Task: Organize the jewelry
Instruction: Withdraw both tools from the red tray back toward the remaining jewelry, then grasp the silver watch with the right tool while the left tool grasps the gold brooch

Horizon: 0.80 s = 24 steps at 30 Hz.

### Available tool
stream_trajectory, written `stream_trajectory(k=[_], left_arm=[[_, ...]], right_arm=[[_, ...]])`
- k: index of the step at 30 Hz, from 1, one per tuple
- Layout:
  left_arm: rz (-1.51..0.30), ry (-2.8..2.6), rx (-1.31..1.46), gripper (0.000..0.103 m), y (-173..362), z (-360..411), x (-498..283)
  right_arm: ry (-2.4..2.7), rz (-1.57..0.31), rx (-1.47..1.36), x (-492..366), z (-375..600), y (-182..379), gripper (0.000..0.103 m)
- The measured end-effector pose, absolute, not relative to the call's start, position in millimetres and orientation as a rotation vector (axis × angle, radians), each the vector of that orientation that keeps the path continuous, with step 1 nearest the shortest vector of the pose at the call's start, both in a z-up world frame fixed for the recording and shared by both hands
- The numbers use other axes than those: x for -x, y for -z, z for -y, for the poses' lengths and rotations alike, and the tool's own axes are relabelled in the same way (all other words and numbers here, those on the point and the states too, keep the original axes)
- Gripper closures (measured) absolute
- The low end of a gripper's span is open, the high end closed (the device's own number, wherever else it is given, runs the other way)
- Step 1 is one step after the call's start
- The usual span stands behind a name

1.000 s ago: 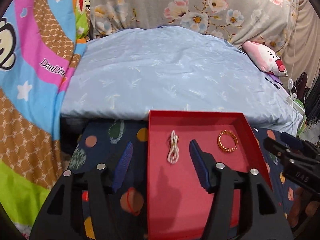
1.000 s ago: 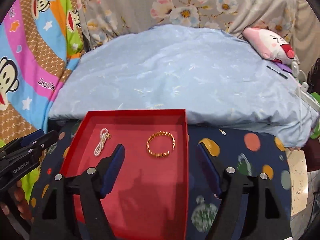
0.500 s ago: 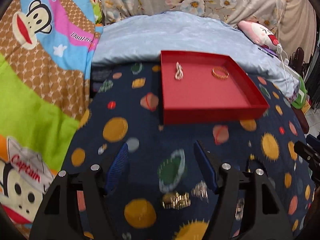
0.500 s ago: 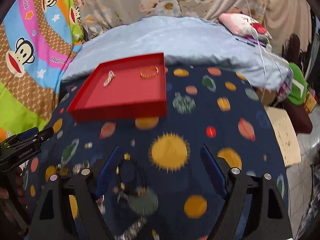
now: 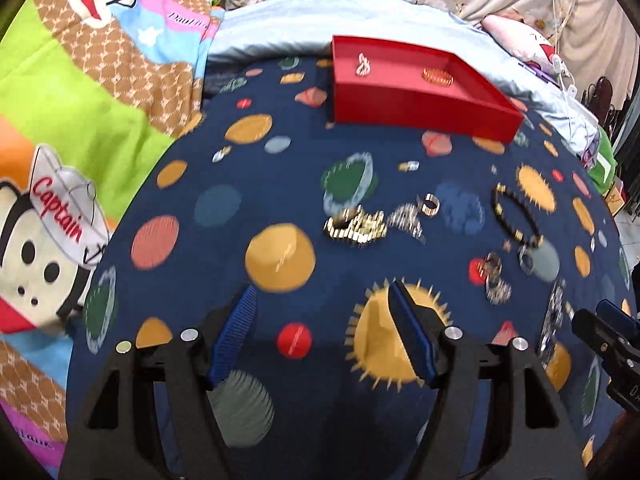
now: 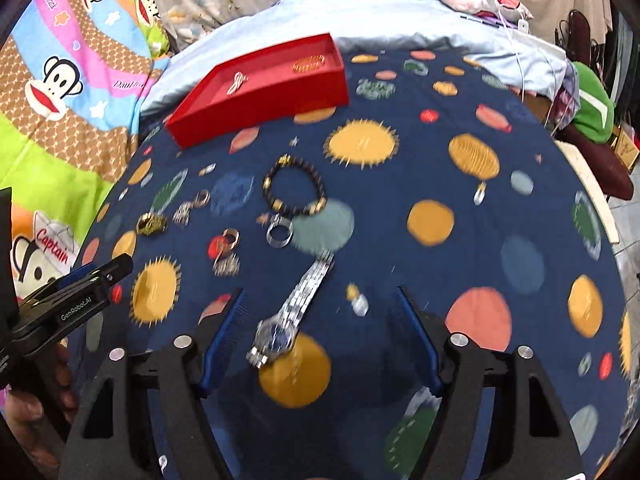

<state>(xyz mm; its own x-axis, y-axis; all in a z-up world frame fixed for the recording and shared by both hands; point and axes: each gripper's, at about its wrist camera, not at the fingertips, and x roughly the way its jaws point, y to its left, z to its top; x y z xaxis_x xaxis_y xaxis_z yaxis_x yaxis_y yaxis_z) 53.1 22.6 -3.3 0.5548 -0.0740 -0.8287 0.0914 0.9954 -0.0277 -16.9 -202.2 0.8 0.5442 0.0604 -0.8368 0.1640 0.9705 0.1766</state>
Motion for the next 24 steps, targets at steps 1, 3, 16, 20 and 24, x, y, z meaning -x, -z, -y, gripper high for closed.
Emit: stream_trajectory(k=[1,3,16,20,24], left_arm=[[-0.98,0.096,-0.017,0.037,4.4,-23.8,-50.5],[-0.986,0.09,-0.007,0.037,6.6,-27.2,-46.7],[-0.984,0.072,-0.005,0.036,11.0,-33.8,-40.1],[-0.981,0.073,-0.005,0.036,10.1,-33.5,-42.2],[-0.981,0.07,-0.005,0.036,10.3,-33.2,-44.4]], right_arm=[[0.06,-0.999,-0.246,18.8,200.3,0.8,0.034],[0.055,-1.002,-0.244,22.7,195.6,4.2,0.036],[0.043,-0.997,-0.185,24.1,174.1,18.9,0.047],[0.053,-0.989,-0.177,21.8,175.9,19.3,0.061],[0.055,-0.986,-0.169,22.7,176.5,19.6,0.068]])
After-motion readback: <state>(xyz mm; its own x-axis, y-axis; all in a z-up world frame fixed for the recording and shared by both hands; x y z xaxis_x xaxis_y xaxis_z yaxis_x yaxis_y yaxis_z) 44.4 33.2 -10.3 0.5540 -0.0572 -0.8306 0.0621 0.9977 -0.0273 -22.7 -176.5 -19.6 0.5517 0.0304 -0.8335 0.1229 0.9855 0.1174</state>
